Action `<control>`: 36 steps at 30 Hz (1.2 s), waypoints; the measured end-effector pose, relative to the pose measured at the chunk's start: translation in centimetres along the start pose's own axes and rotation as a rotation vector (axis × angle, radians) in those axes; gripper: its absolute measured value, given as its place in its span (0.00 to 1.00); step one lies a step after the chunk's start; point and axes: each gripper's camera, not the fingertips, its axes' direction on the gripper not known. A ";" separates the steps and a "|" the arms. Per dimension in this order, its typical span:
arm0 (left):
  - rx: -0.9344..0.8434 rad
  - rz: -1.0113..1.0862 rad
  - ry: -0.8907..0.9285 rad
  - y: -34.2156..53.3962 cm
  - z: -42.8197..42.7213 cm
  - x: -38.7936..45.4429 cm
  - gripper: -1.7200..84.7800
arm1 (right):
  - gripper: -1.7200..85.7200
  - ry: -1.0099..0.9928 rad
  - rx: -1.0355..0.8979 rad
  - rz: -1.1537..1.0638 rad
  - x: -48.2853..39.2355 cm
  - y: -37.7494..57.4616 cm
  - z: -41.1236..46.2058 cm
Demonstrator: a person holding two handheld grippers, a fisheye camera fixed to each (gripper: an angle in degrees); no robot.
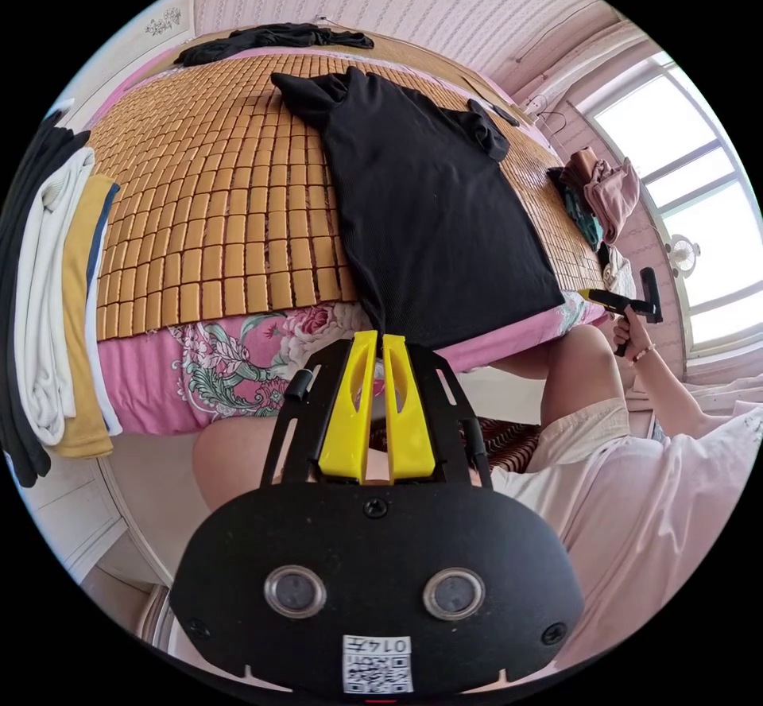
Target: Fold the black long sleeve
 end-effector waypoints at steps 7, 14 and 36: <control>-0.029 0.003 -0.025 -1.6 1.0 -0.7 0.01 | 0.06 0.042 -0.057 0.020 -1.4 -2.6 3.8; -0.049 0.030 0.003 -2.1 0.7 -1.3 0.01 | 0.02 -0.013 -0.129 -0.041 -1.1 -1.7 3.1; -0.075 0.057 -0.044 -1.9 1.4 -1.2 0.01 | 0.04 0.060 -0.125 -0.047 -3.5 -2.9 4.2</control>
